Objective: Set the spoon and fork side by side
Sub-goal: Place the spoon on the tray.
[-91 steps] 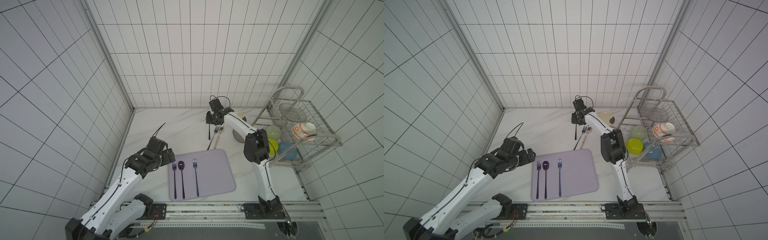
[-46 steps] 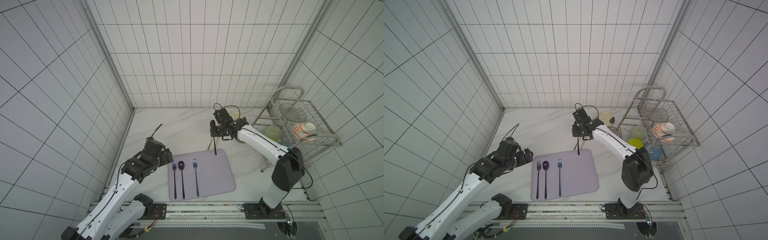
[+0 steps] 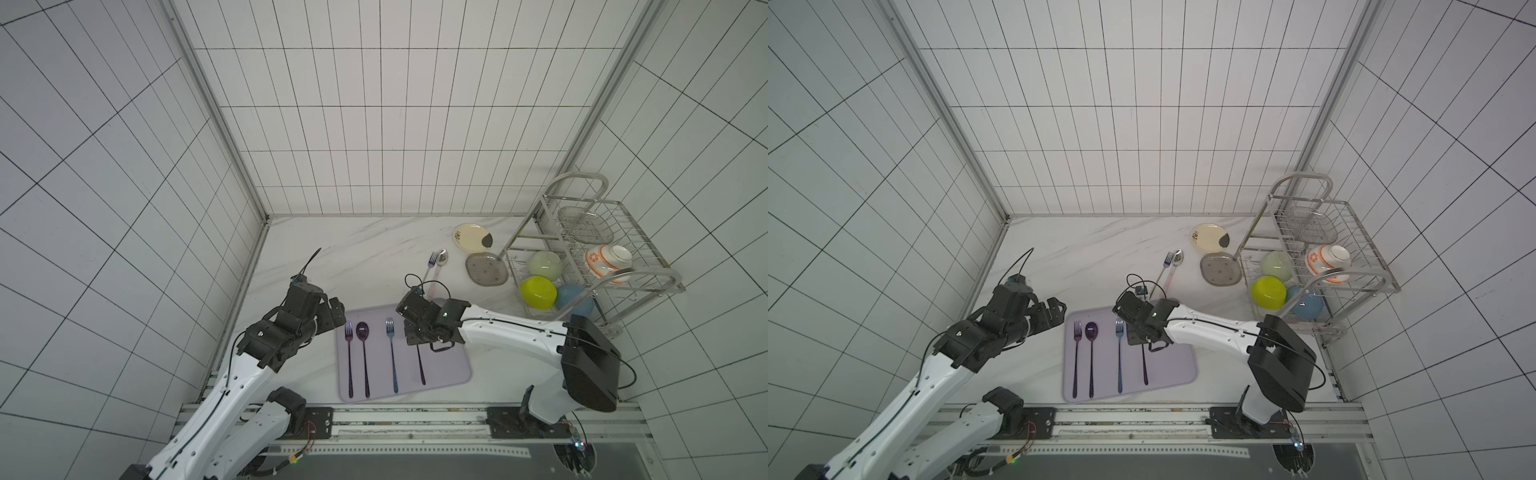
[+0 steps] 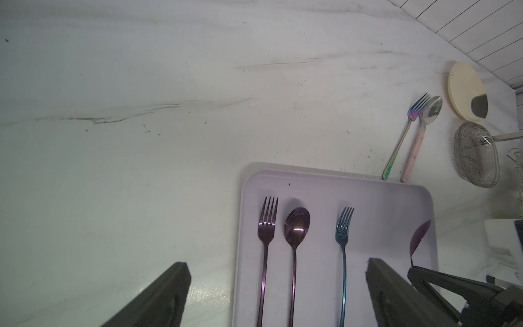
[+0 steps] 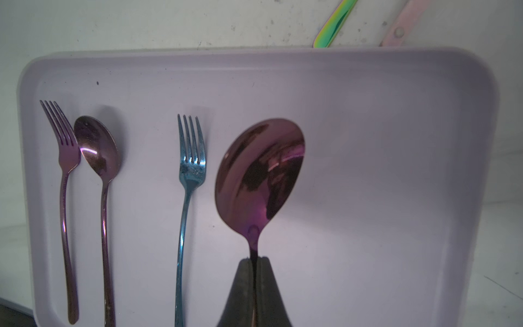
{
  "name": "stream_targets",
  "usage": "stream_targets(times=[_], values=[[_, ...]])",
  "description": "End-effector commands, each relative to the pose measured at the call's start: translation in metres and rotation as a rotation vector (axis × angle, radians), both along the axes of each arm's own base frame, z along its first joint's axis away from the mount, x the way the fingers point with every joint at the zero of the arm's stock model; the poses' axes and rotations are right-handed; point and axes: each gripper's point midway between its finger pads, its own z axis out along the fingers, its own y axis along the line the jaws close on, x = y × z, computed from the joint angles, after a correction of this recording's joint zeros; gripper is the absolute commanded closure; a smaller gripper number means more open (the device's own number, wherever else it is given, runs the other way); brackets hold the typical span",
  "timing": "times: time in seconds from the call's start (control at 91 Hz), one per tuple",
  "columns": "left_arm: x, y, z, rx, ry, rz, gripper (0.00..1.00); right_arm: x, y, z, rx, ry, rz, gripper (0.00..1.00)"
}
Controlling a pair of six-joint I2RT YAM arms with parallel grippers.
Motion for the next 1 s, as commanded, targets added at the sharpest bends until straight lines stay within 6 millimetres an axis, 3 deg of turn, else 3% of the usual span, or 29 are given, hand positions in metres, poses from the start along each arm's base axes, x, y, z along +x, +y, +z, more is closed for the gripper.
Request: stream_targets(times=[0.0,0.286,0.539,0.989], values=[[0.001,-0.004,0.002,-0.008,-0.025,-0.025,0.02,0.004,0.010,-0.008,0.015,-0.015,-0.055,1.00],[0.000,-0.005,0.003,-0.007,-0.029,-0.031,0.02,-0.012,0.019,-0.031,-0.048,0.028,0.005,1.00],[0.000,-0.004,0.003,-0.005,-0.034,-0.022,0.02,-0.010,0.025,-0.036,-0.062,0.030,0.022,1.00],[0.000,-0.002,0.002,0.002,-0.032,-0.013,0.02,-0.012,0.015,-0.054,-0.173,0.072,0.010,1.00]])
